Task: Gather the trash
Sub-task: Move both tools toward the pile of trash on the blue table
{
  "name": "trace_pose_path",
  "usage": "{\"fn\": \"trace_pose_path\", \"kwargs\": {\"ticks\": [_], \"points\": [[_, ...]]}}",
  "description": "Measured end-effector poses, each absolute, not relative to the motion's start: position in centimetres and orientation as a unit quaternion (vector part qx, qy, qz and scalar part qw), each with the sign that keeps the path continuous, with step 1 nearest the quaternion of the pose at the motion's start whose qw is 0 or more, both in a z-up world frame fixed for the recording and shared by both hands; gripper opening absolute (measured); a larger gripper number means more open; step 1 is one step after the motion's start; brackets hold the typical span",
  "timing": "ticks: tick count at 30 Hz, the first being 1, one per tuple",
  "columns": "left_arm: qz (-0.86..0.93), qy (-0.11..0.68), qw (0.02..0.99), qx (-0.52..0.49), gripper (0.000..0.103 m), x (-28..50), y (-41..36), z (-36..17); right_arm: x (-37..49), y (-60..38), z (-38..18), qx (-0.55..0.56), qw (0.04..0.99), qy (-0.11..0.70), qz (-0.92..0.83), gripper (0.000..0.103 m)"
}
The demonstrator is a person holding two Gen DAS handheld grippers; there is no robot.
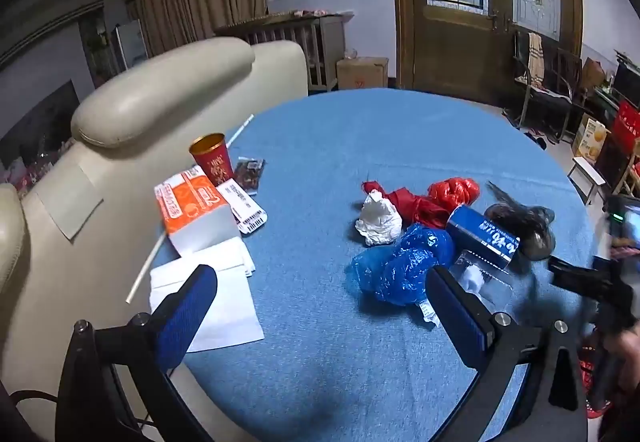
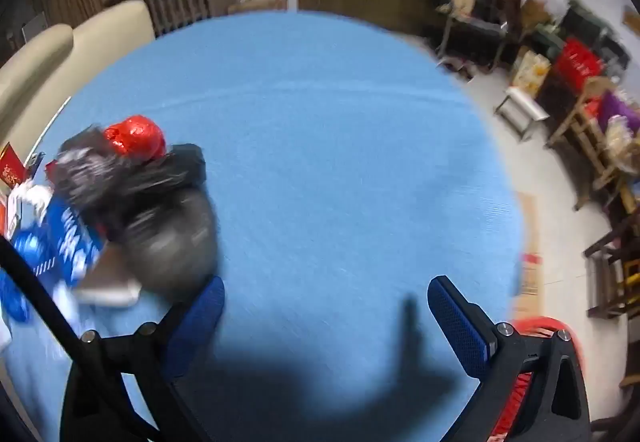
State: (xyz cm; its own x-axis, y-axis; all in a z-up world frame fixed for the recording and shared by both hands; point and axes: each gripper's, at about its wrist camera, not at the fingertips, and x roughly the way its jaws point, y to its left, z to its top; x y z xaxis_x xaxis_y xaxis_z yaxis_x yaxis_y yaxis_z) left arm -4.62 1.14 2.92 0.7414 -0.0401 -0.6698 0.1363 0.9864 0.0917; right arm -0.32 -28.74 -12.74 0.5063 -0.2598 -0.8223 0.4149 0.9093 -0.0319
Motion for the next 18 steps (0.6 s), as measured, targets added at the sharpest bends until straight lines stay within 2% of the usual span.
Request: {"fn": "trace_pose_path", "kwargs": {"ticks": [7,18], "points": [[-0.056,0.341,0.936,0.072,0.103,-6.9,1.3,3.8,-7.8,-26.7,-6.6,0.046,0.906,0.383,-0.175,0.103],[-0.05,0.324,0.941,0.081,0.103,-9.1,2.2,4.8,-9.8,-19.8,-0.8,0.026,0.934,0.335,-0.124,0.103]]}}
